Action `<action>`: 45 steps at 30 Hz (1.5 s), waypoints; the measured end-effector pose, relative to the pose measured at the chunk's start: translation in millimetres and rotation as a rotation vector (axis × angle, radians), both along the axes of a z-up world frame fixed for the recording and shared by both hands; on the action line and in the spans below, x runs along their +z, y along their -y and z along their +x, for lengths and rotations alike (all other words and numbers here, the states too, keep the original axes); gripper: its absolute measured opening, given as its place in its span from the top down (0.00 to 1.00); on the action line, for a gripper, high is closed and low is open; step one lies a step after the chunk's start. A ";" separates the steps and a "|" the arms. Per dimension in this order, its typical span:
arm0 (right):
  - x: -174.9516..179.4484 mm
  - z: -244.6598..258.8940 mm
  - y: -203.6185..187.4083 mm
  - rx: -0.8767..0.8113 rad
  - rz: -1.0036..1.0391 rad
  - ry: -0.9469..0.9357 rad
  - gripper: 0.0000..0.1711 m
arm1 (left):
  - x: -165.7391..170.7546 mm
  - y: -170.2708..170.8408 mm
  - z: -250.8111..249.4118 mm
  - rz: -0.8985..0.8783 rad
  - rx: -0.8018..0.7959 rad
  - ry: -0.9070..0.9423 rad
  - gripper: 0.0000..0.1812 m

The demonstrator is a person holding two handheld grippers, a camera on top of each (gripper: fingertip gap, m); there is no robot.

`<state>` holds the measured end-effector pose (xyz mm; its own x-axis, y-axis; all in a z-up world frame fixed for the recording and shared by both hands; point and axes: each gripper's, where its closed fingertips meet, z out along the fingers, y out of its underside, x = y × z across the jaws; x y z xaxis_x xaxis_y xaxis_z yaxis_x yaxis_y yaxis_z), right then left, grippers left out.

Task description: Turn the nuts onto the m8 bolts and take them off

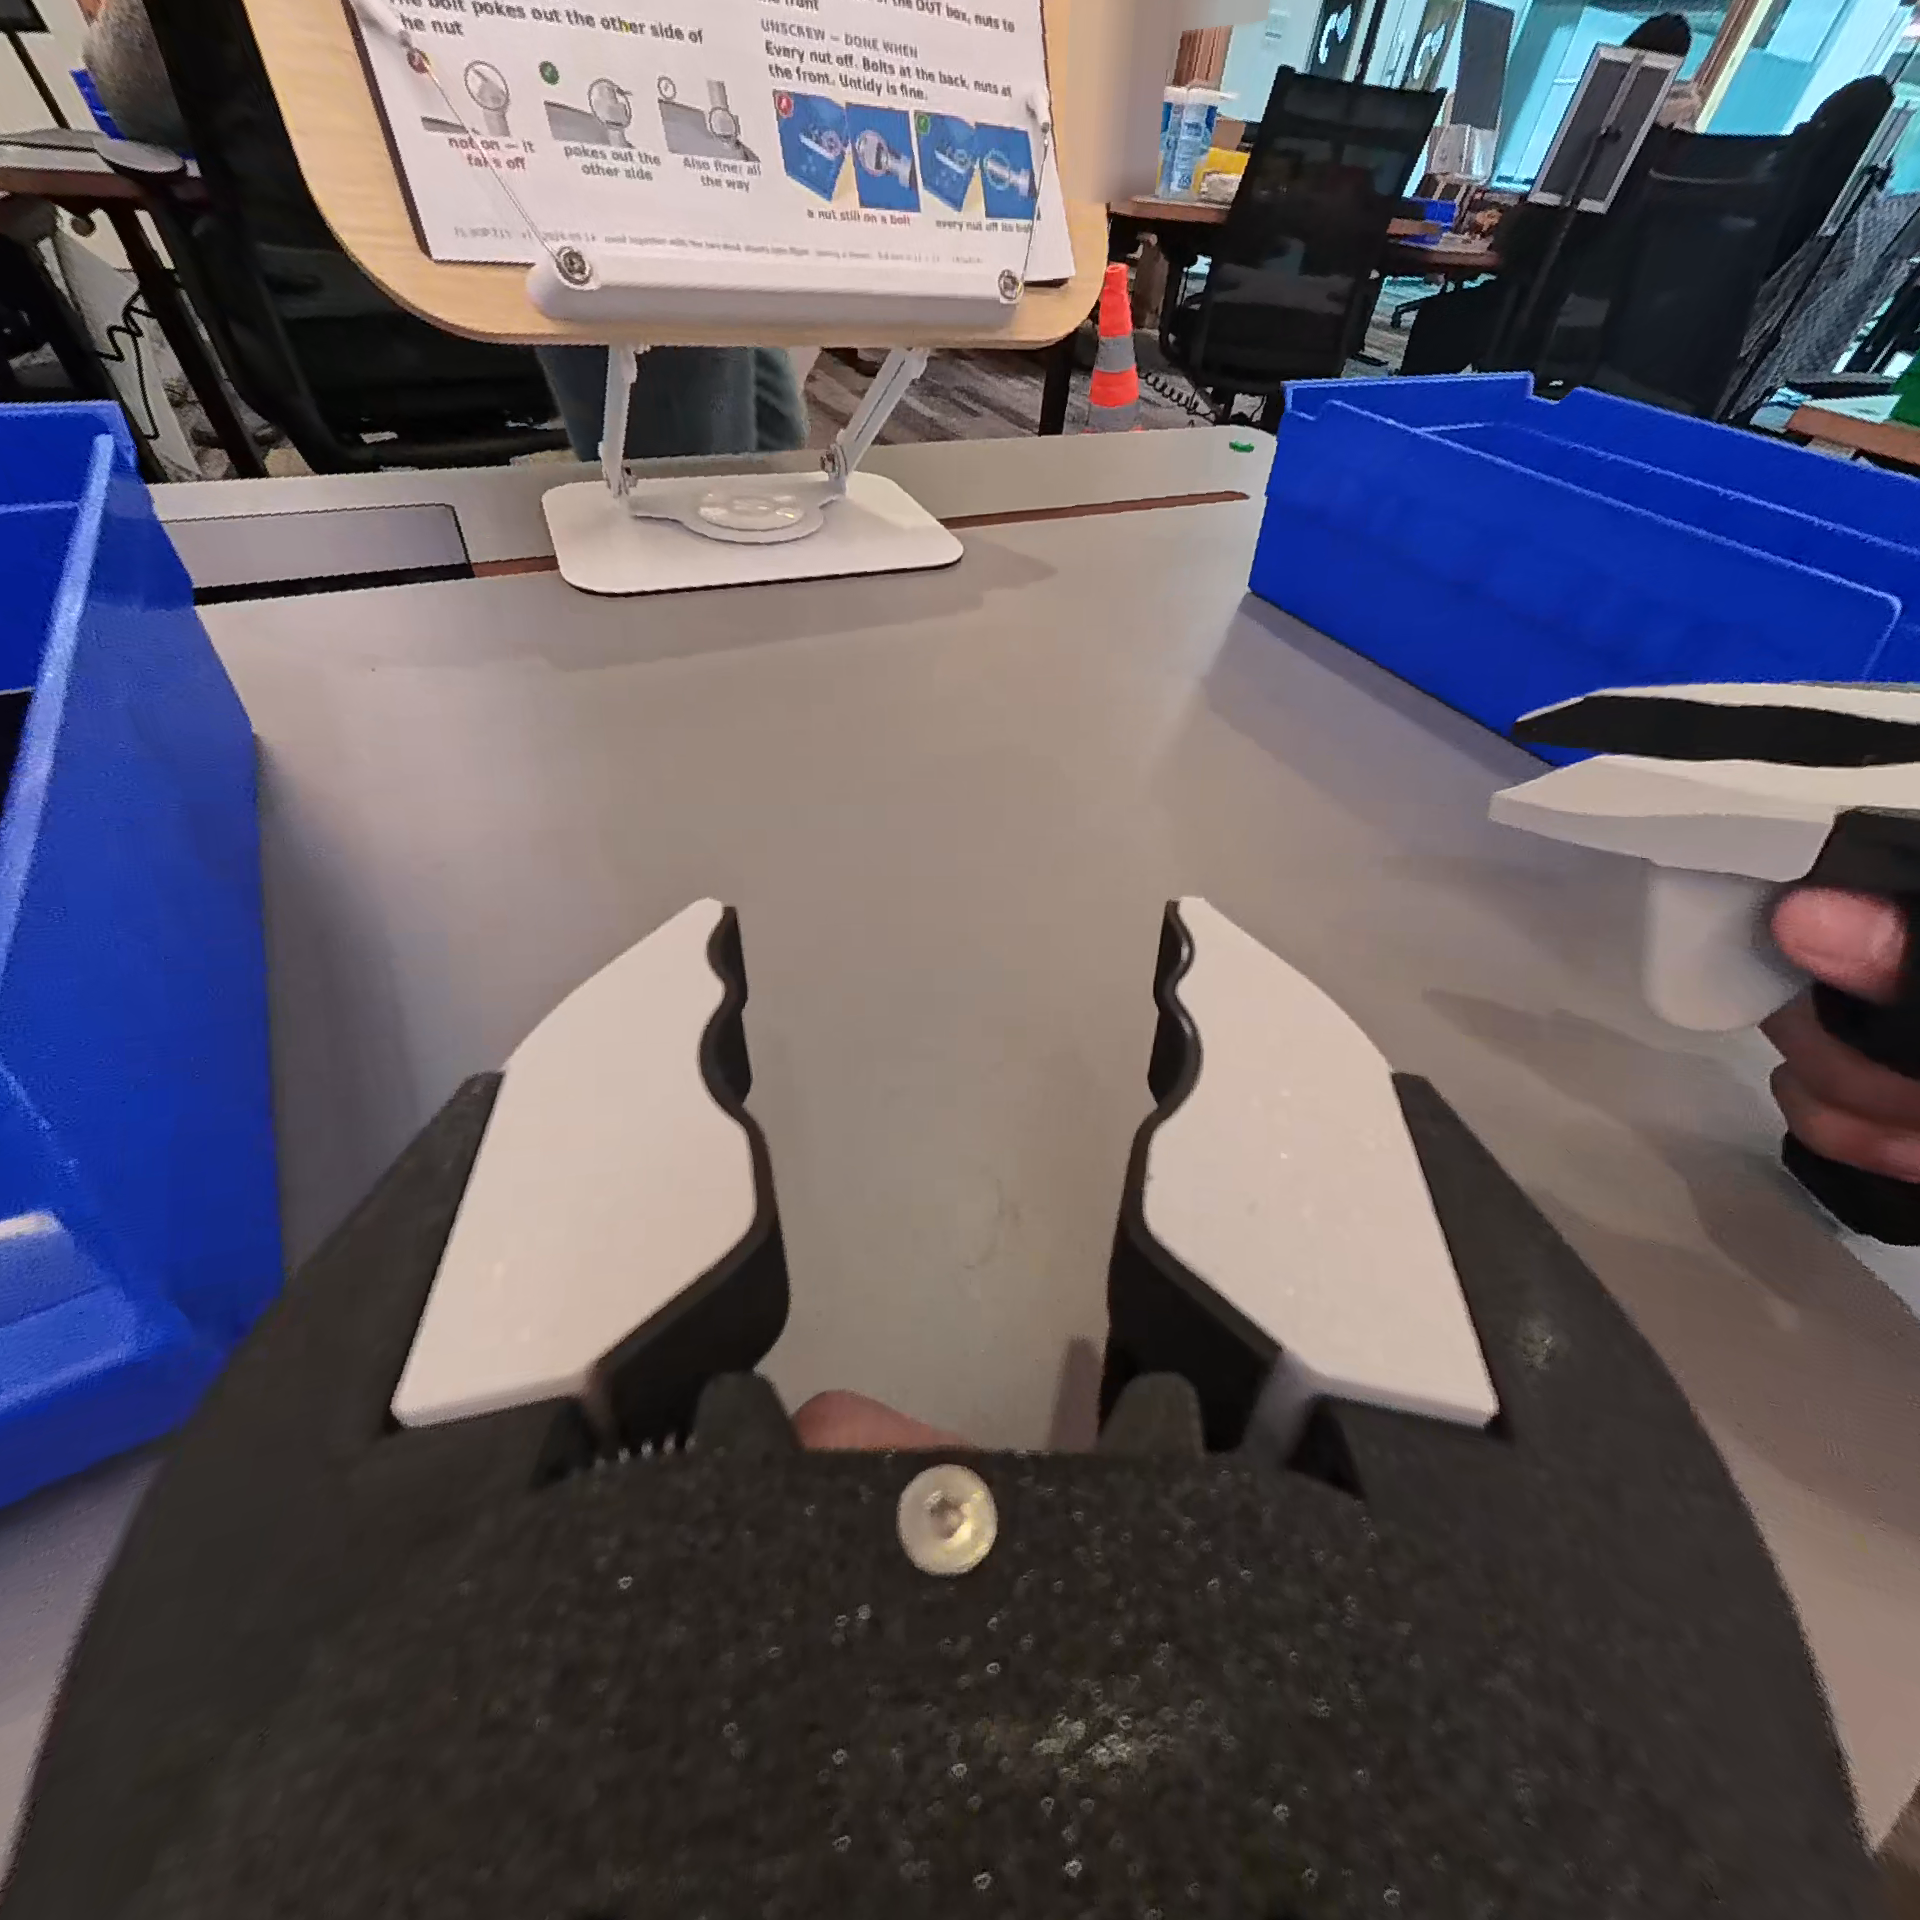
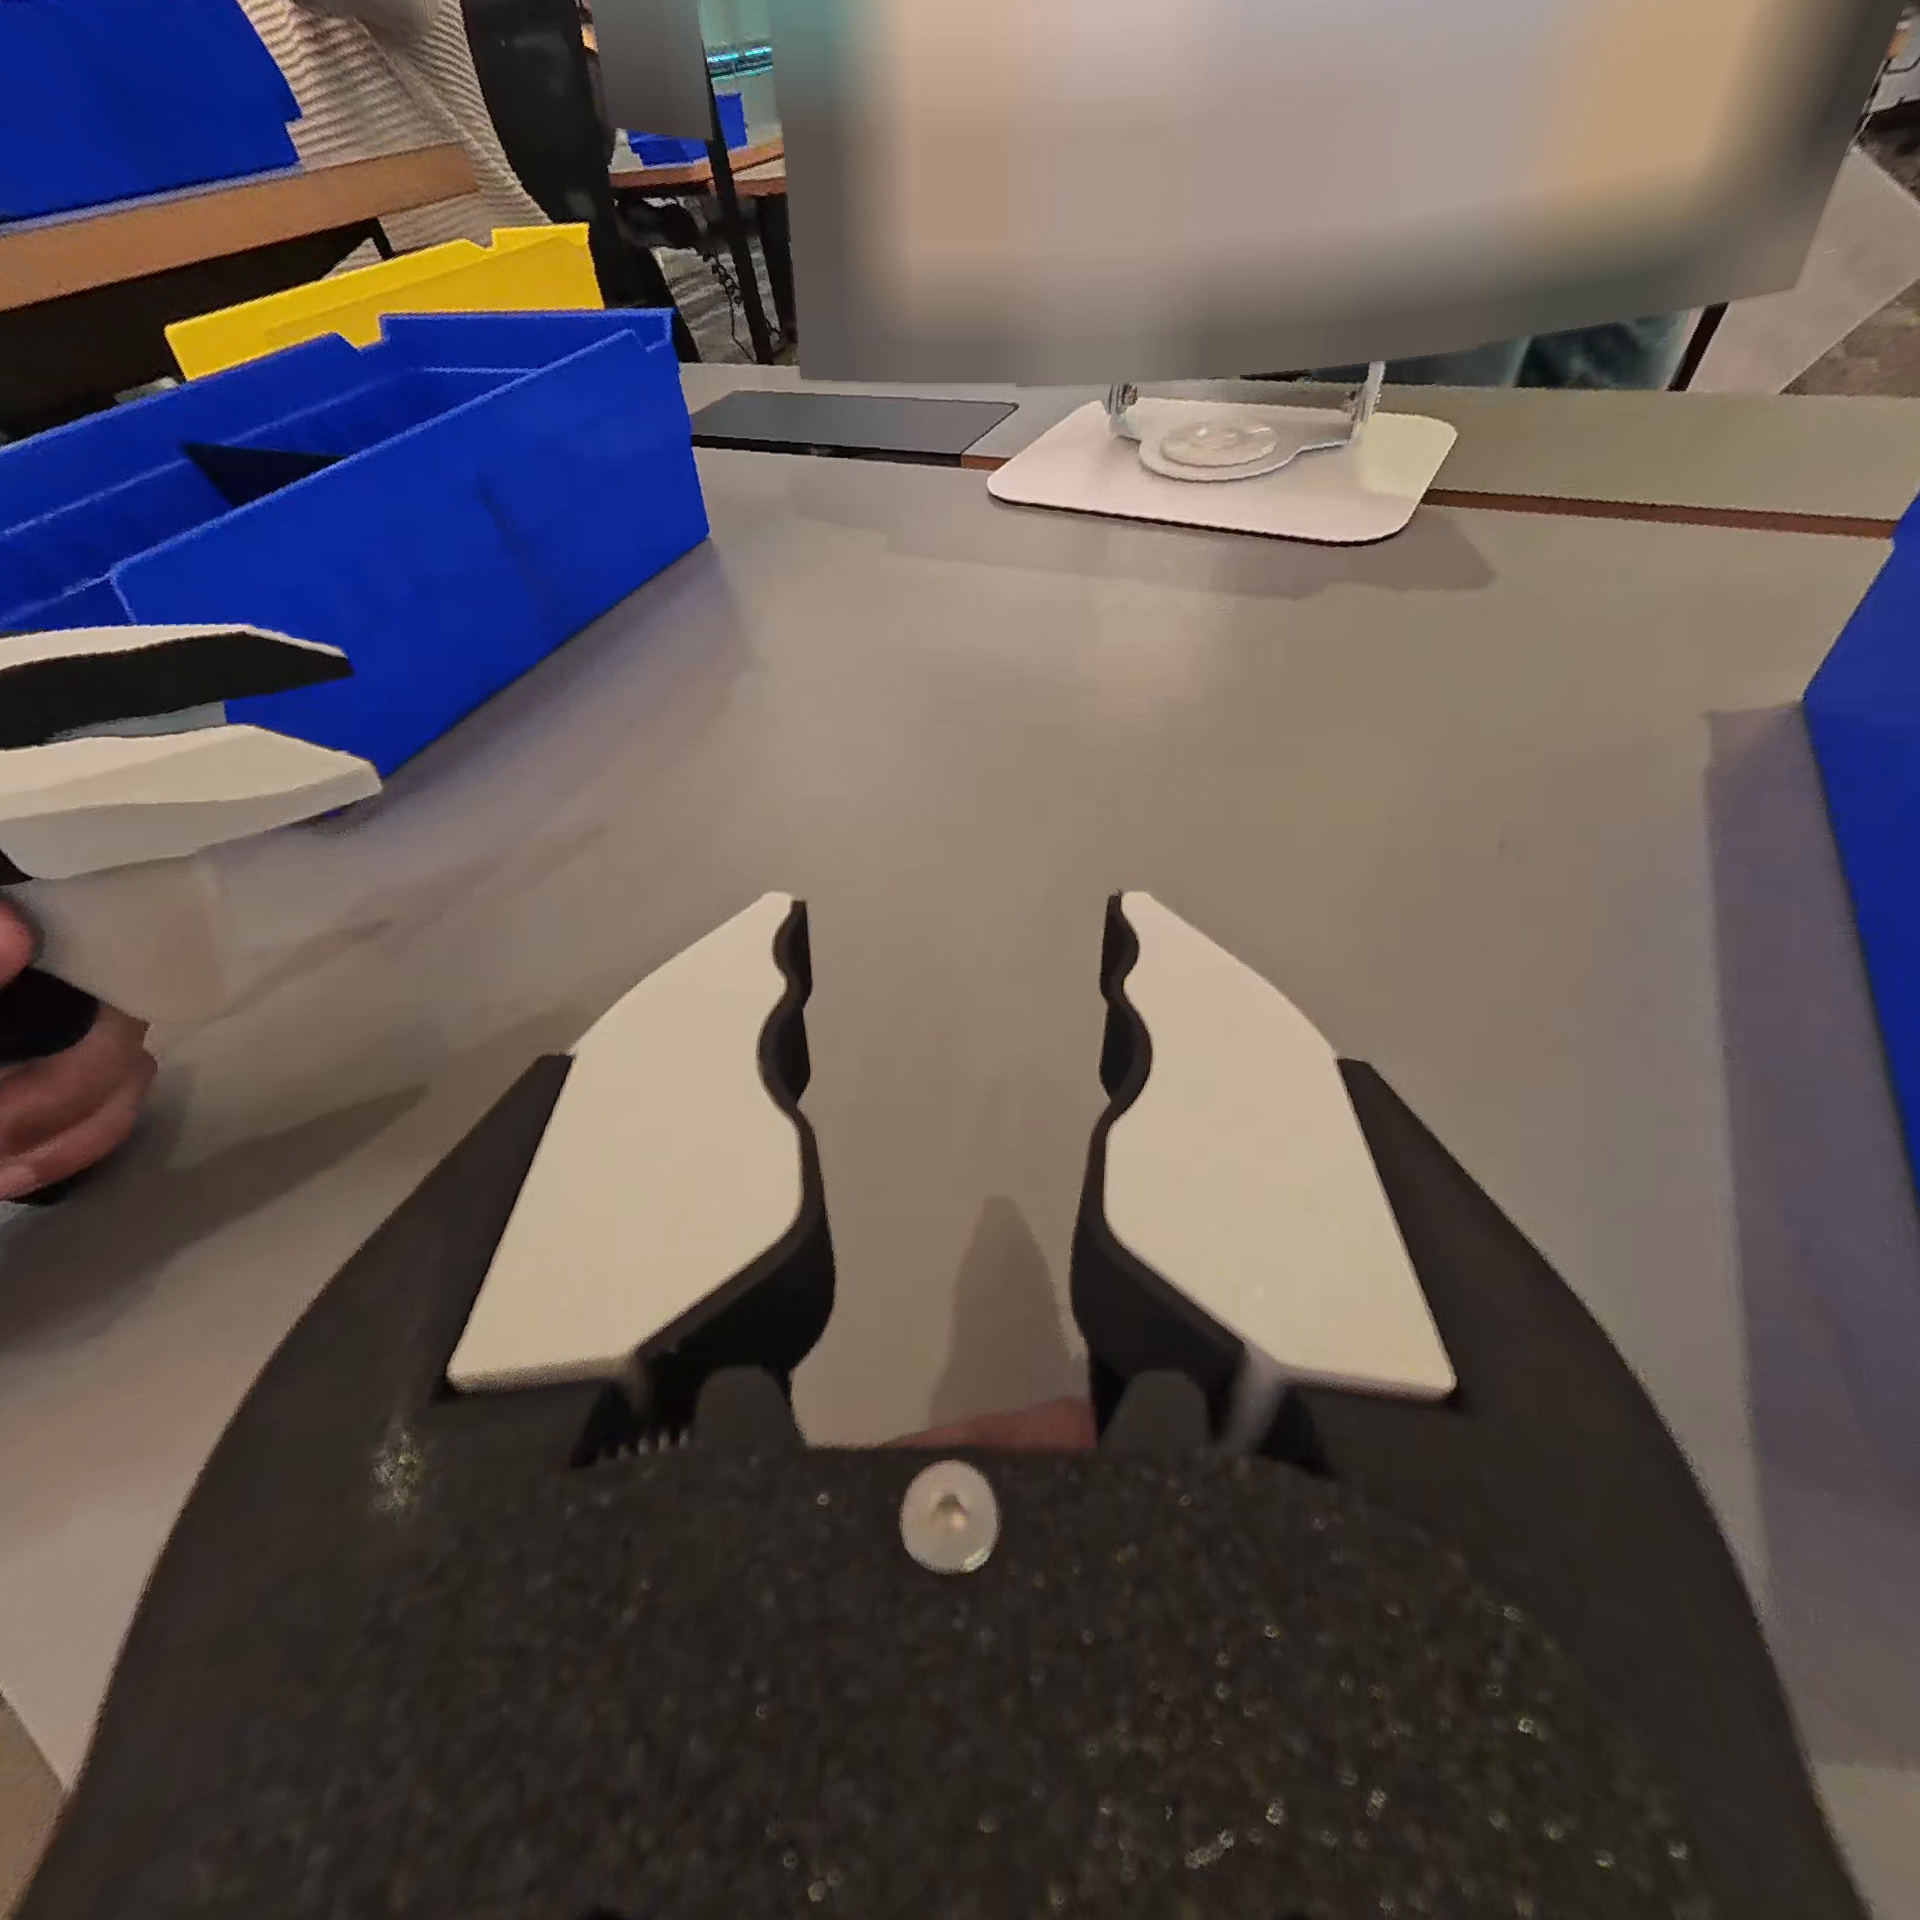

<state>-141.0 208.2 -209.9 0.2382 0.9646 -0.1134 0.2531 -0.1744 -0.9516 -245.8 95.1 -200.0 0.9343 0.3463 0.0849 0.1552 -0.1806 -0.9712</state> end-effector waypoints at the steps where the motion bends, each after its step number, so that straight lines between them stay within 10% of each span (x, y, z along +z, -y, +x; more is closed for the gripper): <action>1: -0.4 -0.2 0.0 0.006 -0.005 0.001 0.69 | -0.4 0.2 -0.4 -0.002 0.000 0.004 0.58; 13: 8.6 2.1 -3.0 0.035 -0.006 -0.009 0.70 | 41.3 23.2 -19.5 0.015 -0.040 0.012 0.61; 22: 15.7 2.9 -17.0 0.010 -0.027 -0.002 0.71 | 108.7 81.5 -160.1 -0.333 -0.171 -0.127 0.61; 31: 8.5 -9.7 -30.8 -0.016 -0.033 0.065 0.71 | 57.0 43.7 -261.7 -0.677 -0.375 -0.122 0.62; 45: 0.1 -25.1 -57.1 -0.030 -0.015 0.142 0.73 | -37.5 10.3 -252.0 -0.916 -0.862 -0.190 0.69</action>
